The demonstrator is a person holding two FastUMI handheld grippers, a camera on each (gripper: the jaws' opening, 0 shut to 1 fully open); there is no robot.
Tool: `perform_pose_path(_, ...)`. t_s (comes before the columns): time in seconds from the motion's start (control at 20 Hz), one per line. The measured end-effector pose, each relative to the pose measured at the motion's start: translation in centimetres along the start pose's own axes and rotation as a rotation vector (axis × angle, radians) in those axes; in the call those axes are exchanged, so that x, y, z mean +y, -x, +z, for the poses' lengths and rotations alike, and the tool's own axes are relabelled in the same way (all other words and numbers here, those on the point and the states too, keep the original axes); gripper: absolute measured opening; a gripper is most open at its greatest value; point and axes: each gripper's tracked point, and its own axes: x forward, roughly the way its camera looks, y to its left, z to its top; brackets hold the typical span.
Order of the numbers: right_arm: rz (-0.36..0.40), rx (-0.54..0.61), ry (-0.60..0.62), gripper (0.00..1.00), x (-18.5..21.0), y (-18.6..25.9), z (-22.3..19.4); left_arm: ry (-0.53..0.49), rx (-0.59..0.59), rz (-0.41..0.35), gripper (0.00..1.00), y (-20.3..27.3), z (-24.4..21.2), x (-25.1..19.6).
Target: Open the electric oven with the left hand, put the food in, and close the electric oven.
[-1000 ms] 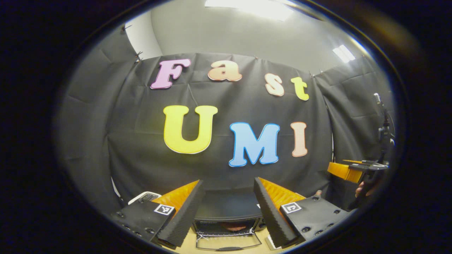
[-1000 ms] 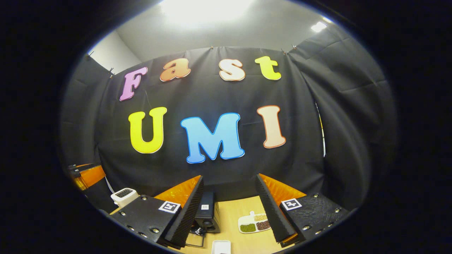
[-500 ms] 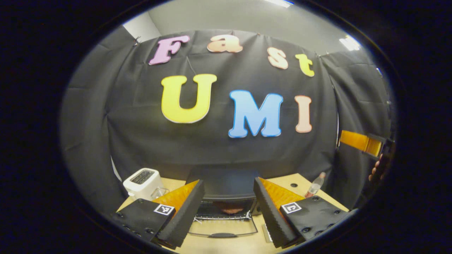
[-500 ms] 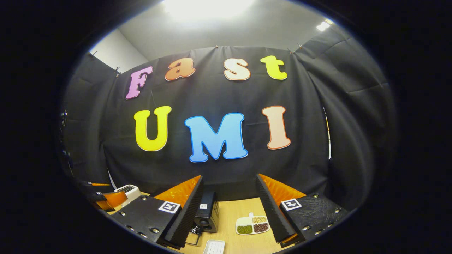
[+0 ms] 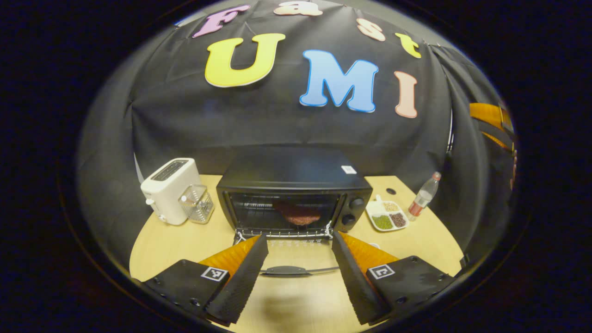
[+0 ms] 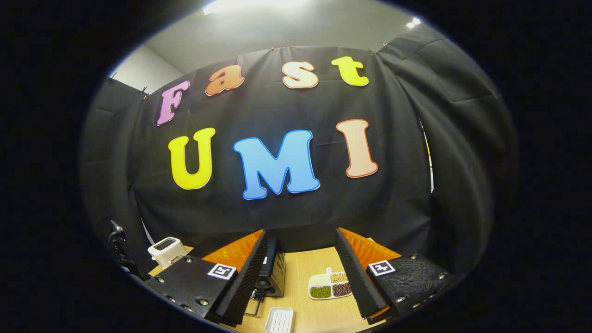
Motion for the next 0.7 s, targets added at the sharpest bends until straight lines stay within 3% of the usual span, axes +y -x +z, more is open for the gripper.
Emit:
perform_pose_path(0.1,-0.01,0.022,-0.005,0.89,-0.7,0.0,-1.0,-0.026,0.057,0.007,0.97,-1.1,-2.4,0.3)
perform_pose_path(0.15,-0.017,0.035,-0.006,0.89,-1.2,-0.1,-1.6,-0.031,0.089,-0.001,0.92,-2.0,-3.7,0.1)
perform_pose_path(0.45,-0.059,0.08,0.017,0.89,-3.3,-0.4,-3.7,0.048,0.305,-0.024,0.98,-5.2,-11.4,0.1)
perform_pose_path(0.7,-0.084,0.094,0.009,0.89,-4.6,-0.8,-4.2,-0.025,0.422,-0.006,0.96,-6.9,-14.7,1.1)
